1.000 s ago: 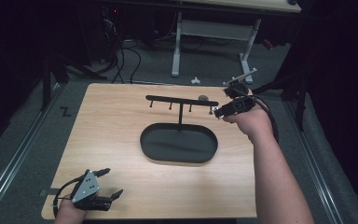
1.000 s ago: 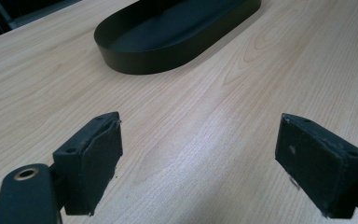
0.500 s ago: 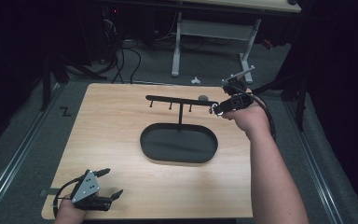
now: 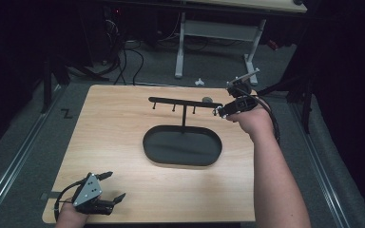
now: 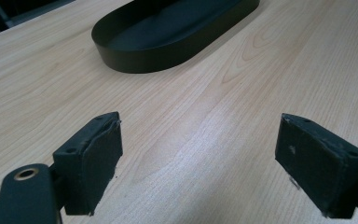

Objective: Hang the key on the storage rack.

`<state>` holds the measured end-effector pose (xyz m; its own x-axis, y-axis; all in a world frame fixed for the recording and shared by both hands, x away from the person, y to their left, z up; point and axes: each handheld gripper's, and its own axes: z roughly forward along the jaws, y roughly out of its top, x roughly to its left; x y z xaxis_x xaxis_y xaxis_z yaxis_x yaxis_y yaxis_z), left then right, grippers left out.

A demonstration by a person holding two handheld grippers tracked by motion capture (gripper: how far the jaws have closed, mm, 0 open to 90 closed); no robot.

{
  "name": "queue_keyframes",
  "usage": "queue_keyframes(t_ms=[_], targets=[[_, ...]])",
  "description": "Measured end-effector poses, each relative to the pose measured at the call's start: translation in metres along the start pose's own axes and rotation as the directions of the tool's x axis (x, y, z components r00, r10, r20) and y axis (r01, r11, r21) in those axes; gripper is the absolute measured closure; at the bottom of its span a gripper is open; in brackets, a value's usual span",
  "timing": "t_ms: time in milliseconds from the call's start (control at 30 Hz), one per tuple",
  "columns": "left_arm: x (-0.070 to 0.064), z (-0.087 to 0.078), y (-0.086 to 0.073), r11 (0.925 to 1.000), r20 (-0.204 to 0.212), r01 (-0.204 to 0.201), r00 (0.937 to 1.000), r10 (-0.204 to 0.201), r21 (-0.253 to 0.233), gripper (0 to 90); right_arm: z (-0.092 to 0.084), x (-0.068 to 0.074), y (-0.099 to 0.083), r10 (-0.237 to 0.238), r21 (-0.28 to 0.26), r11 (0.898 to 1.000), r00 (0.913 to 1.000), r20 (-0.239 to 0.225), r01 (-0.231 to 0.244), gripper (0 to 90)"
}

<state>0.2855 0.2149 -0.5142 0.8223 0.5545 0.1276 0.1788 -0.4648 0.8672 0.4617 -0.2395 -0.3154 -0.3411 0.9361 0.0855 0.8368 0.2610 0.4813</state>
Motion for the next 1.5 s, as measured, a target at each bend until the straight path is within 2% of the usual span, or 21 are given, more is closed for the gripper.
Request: queue_keyframes(t_ms=[133,400,600,1500], targets=[[0.0,0.0,0.0,1.0,-0.002,0.0,1.0,0.0,-0.002,15.3,0.008,-0.005,-0.005,0.012,0.011,1.0,0.9999,-0.008,-0.012,68.7],[0.0,0.0,-0.001,1.0,-0.004,0.001,1.0,-0.001,0.0,15.3,0.011,-0.006,-0.007,0.017,0.013,1.0,0.9998,-0.012,-0.017,67.9],[-0.001,0.0,-0.001,1.0,0.001,-0.002,1.0,0.002,0.004,15.3,0.009,-0.006,-0.008,0.018,0.01,1.0,0.9996,-0.021,-0.018,65.9],[-0.001,0.003,0.0,0.9999,0.008,-0.007,0.9999,0.007,0.01,15.3,0.009,-0.004,-0.021,0.009,0.027,1.0,1.0,-0.003,-0.009,64.4]])
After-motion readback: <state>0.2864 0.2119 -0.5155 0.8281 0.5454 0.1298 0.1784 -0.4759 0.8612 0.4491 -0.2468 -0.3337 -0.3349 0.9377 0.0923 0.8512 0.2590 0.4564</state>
